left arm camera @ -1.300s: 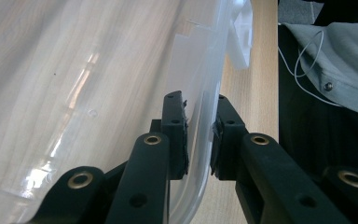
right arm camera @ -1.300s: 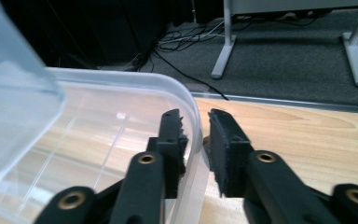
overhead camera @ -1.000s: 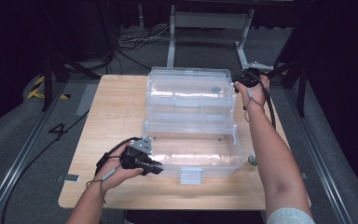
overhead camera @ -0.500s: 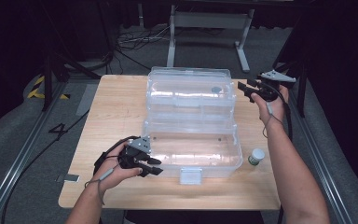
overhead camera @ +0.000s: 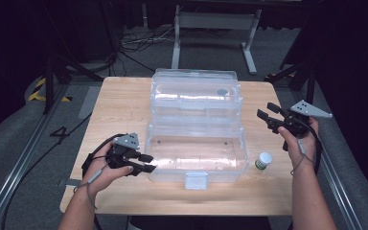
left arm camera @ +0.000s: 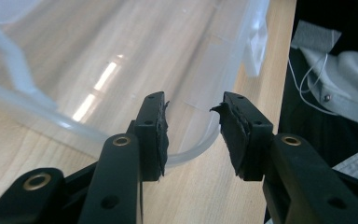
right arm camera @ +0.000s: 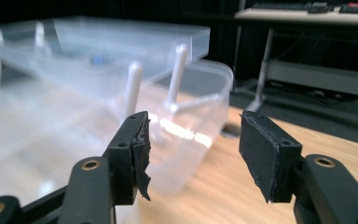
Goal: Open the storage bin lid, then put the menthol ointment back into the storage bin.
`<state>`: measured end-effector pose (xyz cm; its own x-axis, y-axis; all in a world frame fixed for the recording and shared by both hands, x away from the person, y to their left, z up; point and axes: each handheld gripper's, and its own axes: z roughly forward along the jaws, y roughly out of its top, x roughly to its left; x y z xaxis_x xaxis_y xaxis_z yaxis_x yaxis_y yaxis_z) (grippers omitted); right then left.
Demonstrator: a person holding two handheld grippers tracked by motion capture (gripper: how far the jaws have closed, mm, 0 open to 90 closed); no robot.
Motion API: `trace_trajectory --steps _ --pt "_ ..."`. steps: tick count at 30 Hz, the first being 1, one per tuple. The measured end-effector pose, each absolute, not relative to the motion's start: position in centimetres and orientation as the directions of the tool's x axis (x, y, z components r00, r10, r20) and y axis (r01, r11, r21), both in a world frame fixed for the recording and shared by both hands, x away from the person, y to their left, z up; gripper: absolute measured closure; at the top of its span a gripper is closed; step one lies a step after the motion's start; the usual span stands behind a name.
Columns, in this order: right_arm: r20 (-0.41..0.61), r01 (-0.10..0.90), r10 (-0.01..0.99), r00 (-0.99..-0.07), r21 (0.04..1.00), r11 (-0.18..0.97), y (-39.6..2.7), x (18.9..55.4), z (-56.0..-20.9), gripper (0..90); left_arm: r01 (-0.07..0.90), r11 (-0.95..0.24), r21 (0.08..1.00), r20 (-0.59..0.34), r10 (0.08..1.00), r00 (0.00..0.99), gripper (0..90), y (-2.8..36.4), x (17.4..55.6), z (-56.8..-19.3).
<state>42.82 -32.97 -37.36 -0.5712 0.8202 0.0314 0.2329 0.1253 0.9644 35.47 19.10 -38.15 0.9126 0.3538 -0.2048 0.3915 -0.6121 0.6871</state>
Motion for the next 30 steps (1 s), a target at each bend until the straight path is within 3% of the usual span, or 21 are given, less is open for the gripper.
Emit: trace_trajectory --steps 2,7,10,19,25,30 --pt "-0.006 0.231 0.816 -0.578 0.958 0.170 -33.2 42.1 -37.0 43.2 0.392 -0.601 0.697 -0.195 0.367 0.910 60.9 19.7 35.5 -37.8" --pt "0.006 0.228 0.808 -0.589 0.961 0.159 -33.6 40.8 -36.8 42.1 0.399 -0.581 0.710 -0.184 0.393 0.901 58.4 20.7 35.6 -37.1" --pt "-0.039 0.236 0.791 -0.611 0.944 0.229 -34.0 40.3 -36.7 44.2 0.407 -0.564 0.719 -0.187 0.406 0.894 57.9 21.3 35.7 -37.0" --pt "-0.035 0.282 0.784 -0.620 0.922 0.264 -34.8 39.5 -36.4 46.9 0.456 -0.532 0.714 -0.178 0.492 0.852 54.5 22.6 36.2 -36.9" --pt "-0.061 0.337 0.769 -0.637 0.874 0.349 -35.2 39.1 -35.8 50.8 0.475 -0.489 0.732 -0.142 0.573 0.807 43.6 23.8 36.6 -37.3" --pt "-0.046 0.376 0.772 -0.634 0.854 0.360 -36.1 38.8 -35.7 52.8 0.512 -0.473 0.717 -0.146 0.616 0.774 43.3 24.5 36.8 -37.6"
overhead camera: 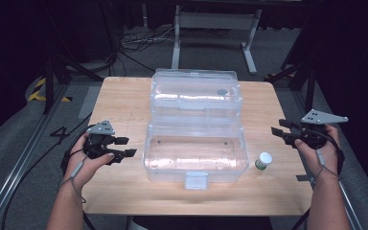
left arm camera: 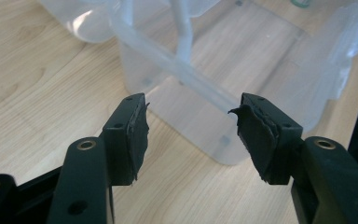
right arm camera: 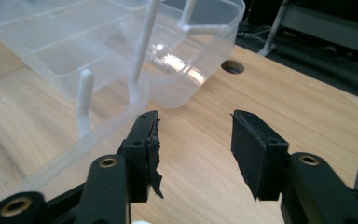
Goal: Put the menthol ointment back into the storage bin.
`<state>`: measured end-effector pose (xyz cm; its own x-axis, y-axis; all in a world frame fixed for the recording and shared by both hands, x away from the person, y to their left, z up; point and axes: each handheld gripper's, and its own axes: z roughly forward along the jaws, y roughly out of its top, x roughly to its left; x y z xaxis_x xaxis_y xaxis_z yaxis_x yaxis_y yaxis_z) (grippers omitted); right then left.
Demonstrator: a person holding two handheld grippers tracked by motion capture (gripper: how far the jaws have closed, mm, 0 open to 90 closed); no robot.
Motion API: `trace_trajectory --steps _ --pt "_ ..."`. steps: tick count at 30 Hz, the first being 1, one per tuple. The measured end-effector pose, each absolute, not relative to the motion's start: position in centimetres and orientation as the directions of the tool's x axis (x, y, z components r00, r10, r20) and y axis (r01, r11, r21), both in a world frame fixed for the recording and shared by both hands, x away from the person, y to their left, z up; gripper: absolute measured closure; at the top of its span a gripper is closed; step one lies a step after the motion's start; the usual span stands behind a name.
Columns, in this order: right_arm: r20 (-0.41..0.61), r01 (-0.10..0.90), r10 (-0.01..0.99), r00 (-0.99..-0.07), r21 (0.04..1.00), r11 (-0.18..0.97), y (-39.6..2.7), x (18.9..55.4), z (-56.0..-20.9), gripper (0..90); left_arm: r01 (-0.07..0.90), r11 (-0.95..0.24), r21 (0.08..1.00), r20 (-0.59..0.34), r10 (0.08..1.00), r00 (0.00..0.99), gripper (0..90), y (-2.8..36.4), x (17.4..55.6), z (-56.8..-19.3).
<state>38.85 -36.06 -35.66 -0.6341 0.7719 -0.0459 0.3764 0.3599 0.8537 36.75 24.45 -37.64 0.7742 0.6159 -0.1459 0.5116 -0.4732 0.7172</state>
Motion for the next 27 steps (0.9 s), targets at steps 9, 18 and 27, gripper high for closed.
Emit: trace_trajectory --steps 9,18,27 --pt "0.008 0.509 0.774 -0.633 0.758 0.409 -35.9 39.0 -36.3 51.7 0.564 -0.449 0.693 -0.140 0.684 0.716 40.6 25.1 37.0 -38.1" --pt "0.024 0.567 0.757 -0.652 0.679 0.466 -35.0 39.1 -36.9 52.2 0.599 -0.449 0.663 -0.136 0.715 0.686 40.3 25.3 37.4 -38.7" --pt "0.049 0.615 0.741 -0.670 0.596 0.516 -34.0 39.1 -37.7 51.7 0.613 -0.458 0.644 -0.127 0.726 0.676 39.9 25.3 37.5 -39.0"
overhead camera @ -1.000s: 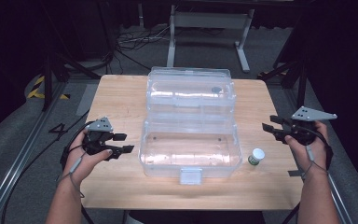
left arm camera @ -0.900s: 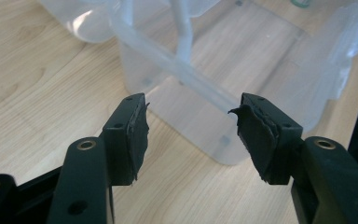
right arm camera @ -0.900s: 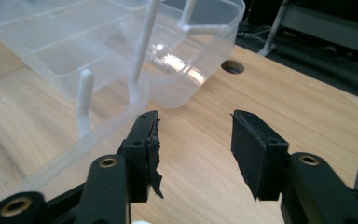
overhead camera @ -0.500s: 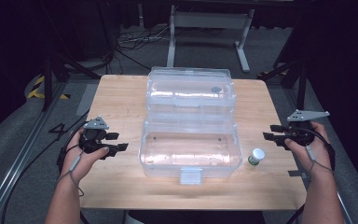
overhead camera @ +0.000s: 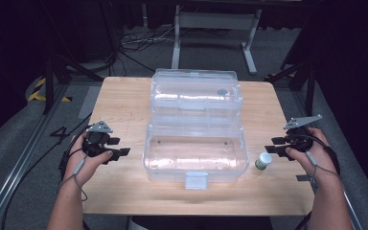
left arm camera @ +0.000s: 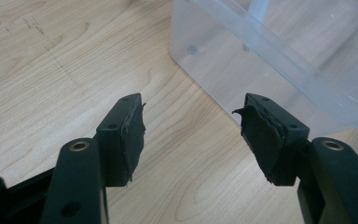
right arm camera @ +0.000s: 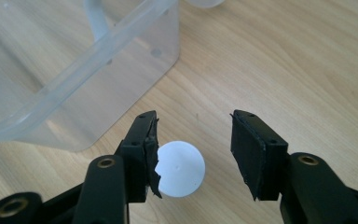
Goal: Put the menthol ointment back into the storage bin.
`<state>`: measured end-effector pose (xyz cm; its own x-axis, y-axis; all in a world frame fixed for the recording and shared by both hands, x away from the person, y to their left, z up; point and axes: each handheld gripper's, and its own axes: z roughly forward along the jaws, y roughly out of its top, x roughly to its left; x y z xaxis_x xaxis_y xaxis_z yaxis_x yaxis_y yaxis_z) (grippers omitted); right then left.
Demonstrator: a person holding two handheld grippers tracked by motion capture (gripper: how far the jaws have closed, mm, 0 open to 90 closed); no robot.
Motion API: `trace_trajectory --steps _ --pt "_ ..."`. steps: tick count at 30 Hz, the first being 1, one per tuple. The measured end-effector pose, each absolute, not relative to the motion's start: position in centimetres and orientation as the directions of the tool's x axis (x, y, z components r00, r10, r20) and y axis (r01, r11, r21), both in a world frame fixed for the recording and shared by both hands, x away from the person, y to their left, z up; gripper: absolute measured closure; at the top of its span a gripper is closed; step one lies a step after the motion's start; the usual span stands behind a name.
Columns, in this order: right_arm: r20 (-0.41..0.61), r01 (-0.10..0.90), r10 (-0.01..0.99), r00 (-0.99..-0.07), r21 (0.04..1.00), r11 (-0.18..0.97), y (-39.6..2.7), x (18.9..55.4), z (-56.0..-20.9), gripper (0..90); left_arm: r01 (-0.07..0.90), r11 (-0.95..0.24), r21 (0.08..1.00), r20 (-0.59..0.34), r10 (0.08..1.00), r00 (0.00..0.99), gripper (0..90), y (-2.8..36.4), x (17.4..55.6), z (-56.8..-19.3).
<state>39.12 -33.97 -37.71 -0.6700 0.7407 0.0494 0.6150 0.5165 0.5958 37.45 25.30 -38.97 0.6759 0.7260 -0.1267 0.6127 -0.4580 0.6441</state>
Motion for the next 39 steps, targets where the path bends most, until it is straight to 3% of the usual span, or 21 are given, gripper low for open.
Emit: trace_trajectory --steps 19,39 --pt "0.067 0.660 0.705 -0.706 0.423 0.621 -32.7 39.5 -40.0 48.6 0.622 -0.463 0.632 -0.135 0.724 0.676 39.4 25.4 37.5 -39.2" --pt "0.061 0.664 0.690 -0.721 0.346 0.663 -31.9 40.5 -42.6 46.4 0.612 -0.478 0.630 -0.129 0.713 0.690 38.3 25.2 37.6 -39.6"
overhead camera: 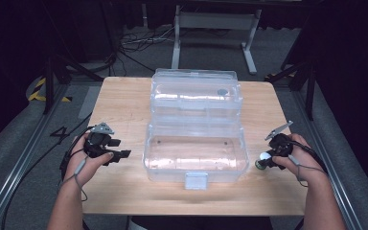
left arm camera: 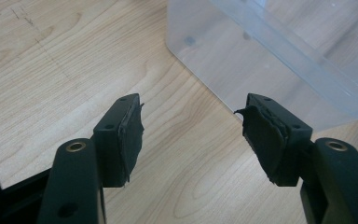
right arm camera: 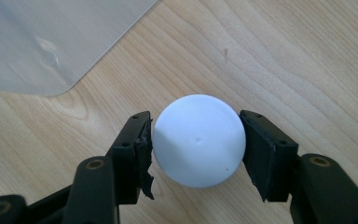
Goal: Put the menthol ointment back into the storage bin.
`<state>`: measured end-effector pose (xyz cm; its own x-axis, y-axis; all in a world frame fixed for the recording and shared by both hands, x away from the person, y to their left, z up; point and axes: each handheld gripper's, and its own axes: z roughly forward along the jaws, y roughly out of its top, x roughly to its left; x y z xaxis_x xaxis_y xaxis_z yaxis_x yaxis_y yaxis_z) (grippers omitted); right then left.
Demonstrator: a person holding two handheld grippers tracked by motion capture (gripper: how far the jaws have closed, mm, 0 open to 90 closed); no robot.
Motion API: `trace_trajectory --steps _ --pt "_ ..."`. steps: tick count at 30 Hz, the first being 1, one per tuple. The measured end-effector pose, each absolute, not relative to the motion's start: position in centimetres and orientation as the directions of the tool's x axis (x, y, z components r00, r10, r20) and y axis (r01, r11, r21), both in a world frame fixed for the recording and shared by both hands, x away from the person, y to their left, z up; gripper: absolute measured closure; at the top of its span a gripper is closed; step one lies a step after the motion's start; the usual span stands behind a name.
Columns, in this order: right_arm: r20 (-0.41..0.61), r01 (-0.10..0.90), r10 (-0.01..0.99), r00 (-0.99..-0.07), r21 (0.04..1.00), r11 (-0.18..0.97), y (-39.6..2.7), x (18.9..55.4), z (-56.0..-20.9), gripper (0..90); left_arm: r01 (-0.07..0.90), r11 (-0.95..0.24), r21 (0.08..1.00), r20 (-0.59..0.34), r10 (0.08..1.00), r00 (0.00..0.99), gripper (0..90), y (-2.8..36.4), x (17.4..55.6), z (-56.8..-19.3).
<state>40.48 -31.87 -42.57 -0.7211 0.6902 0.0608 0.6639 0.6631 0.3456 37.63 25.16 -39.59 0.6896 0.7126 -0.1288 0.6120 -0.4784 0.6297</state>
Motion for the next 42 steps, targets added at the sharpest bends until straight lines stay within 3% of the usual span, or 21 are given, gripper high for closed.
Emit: trace_trajectory --steps 21,42 --pt "0.061 0.649 0.669 -0.741 0.318 0.691 -31.3 40.8 -42.4 50.0 0.625 -0.476 0.619 -0.144 0.714 0.685 37.9 25.1 37.7 -40.0" --pt "0.031 0.542 0.559 -0.829 0.293 0.787 -30.1 40.9 -37.5 50.1 0.638 -0.456 0.620 -0.160 0.724 0.671 37.8 25.7 37.6 -40.2"
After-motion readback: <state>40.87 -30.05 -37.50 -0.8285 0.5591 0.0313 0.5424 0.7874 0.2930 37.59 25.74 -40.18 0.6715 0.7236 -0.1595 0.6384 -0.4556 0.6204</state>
